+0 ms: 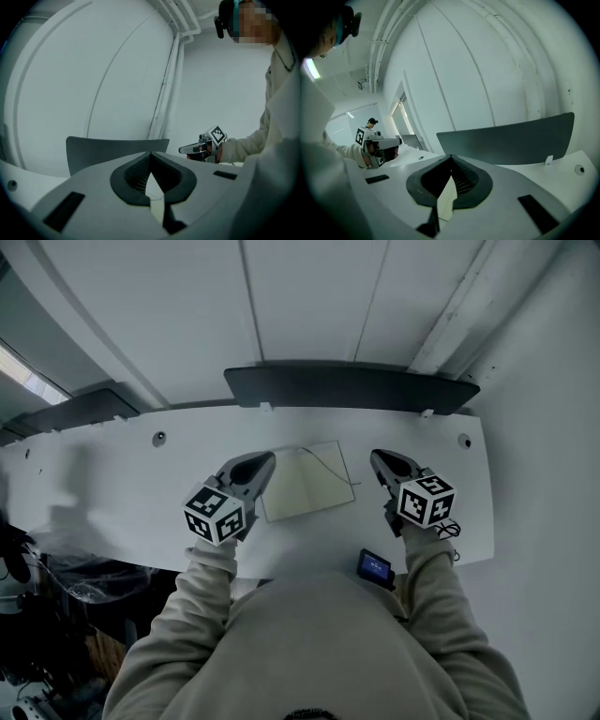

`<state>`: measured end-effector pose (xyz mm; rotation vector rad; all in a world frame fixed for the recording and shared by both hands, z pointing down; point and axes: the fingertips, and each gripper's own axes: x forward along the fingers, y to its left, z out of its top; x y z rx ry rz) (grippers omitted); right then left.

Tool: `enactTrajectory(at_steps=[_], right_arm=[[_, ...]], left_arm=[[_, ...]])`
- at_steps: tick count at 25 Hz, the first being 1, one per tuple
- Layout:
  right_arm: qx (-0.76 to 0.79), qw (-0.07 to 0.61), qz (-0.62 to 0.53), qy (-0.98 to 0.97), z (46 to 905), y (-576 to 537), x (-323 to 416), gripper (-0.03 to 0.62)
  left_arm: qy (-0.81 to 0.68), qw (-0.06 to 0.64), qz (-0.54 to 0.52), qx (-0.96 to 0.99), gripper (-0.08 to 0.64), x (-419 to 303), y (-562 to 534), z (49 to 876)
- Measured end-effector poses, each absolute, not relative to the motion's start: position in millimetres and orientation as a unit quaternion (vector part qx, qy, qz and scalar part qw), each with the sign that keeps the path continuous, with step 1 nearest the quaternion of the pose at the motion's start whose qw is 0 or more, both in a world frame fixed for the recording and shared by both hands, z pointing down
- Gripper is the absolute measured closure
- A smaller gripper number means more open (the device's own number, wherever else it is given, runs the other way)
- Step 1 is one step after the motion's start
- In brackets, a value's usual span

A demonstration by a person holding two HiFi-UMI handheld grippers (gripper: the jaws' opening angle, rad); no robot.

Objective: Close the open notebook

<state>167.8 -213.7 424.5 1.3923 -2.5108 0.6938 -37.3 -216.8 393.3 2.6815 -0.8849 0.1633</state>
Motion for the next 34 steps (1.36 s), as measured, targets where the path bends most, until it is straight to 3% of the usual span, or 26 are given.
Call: enactTrajectory(at_steps=[14, 34], right_arm=[[0.480, 0.053, 0.190, -0.855, 382, -188, 194, 0.572], [0.460, 0.072, 0.193, -0.864, 390, -190, 175, 0.574]], left_arm=[[-0.267, 0.110, 0.061, 0.955, 0.560, 16, -210, 364], [-0.256, 0.109, 0.066, 0.958, 0.560, 17, -212, 364]])
